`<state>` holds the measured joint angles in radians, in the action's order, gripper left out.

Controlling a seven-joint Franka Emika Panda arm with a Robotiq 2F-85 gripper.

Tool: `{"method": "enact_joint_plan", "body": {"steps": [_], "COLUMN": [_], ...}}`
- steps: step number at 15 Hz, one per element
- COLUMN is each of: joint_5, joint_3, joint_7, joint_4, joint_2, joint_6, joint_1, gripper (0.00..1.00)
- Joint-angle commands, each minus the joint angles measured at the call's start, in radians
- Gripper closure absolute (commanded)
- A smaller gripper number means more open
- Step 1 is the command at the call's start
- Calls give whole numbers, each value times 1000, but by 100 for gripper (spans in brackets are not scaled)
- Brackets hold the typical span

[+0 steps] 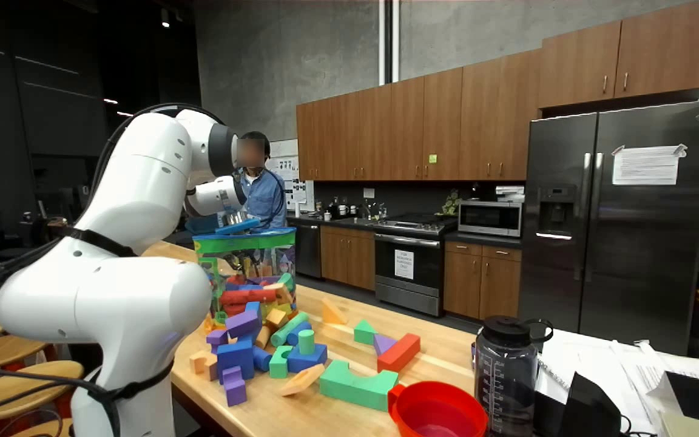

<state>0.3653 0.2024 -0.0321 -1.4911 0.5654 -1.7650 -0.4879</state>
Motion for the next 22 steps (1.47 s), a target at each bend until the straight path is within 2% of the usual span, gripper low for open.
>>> {"method": "enact_joint_plan", "body": {"steps": [1, 2, 4, 12, 17, 22], "joint_5": [29, 32, 40, 50, 17, 57], "joint_3": [-8, -9, -10, -16, -16, -45], "joint_7": [-21, -25, -33, -48, -95, -161], "joint_4": [47, 56, 71, 127, 168, 232], "joint_2": [21, 24, 31, 56, 65, 64], "joint_6": [53, 61, 75, 103, 83, 77], "joint_1": [-18, -21, -27, -37, -31, -45], "gripper": [91, 98, 100, 99, 99, 99]}}
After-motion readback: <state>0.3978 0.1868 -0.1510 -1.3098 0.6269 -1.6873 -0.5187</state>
